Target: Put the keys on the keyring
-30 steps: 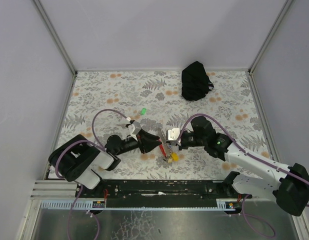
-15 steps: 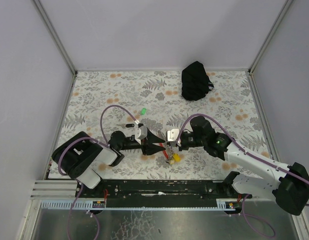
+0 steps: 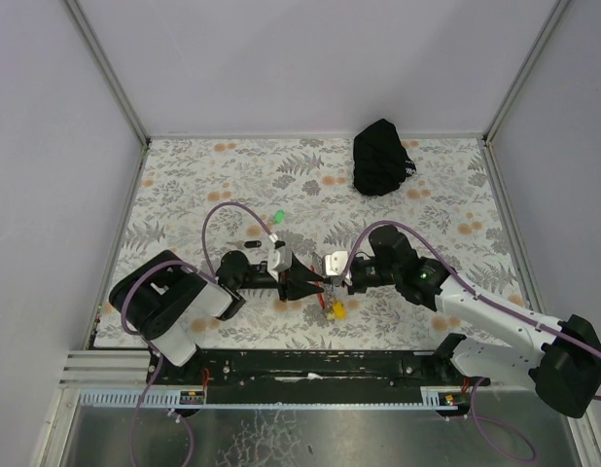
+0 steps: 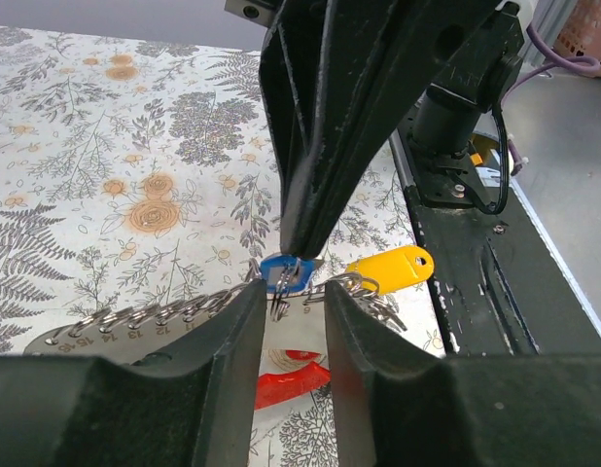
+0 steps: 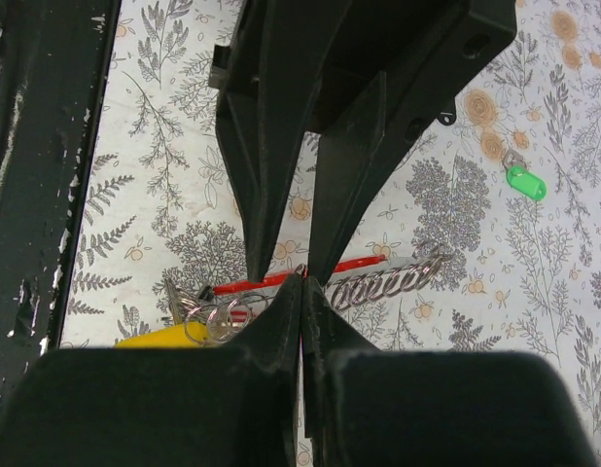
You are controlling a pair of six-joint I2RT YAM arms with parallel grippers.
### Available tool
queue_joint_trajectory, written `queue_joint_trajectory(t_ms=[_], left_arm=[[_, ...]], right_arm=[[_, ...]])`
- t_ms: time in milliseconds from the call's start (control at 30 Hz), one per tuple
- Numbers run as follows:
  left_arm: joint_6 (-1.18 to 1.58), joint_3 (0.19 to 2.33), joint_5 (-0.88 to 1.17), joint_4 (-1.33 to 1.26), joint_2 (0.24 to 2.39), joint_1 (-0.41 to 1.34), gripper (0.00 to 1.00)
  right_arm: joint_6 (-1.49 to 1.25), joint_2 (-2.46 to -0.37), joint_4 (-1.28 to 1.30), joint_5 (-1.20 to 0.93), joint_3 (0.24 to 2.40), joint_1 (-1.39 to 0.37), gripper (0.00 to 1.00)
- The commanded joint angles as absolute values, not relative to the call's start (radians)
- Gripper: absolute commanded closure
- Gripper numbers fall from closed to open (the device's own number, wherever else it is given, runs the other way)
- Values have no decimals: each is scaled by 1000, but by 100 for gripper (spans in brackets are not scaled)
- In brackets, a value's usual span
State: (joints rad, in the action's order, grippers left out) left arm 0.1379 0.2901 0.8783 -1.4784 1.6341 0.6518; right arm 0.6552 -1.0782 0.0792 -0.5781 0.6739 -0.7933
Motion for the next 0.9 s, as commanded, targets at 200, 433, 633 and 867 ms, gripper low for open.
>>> queue_joint_trajectory(t_ms=[200,433,633,867], left_arm=[[106,335,900,-1470,1683,650,80],[93,330,881,-1460,1707,650,100],[197,284,787,-1596,1734,624,100],[328,268,626,-1602,1690,619,100]], right_arm=[[664,-1079,38,-626,736,-804,100],[661,-1072,38,-605,726,-804,100],[639,-1042,38,-573,697,-803,100],[613,-1047,33,-595,671,-804,100]])
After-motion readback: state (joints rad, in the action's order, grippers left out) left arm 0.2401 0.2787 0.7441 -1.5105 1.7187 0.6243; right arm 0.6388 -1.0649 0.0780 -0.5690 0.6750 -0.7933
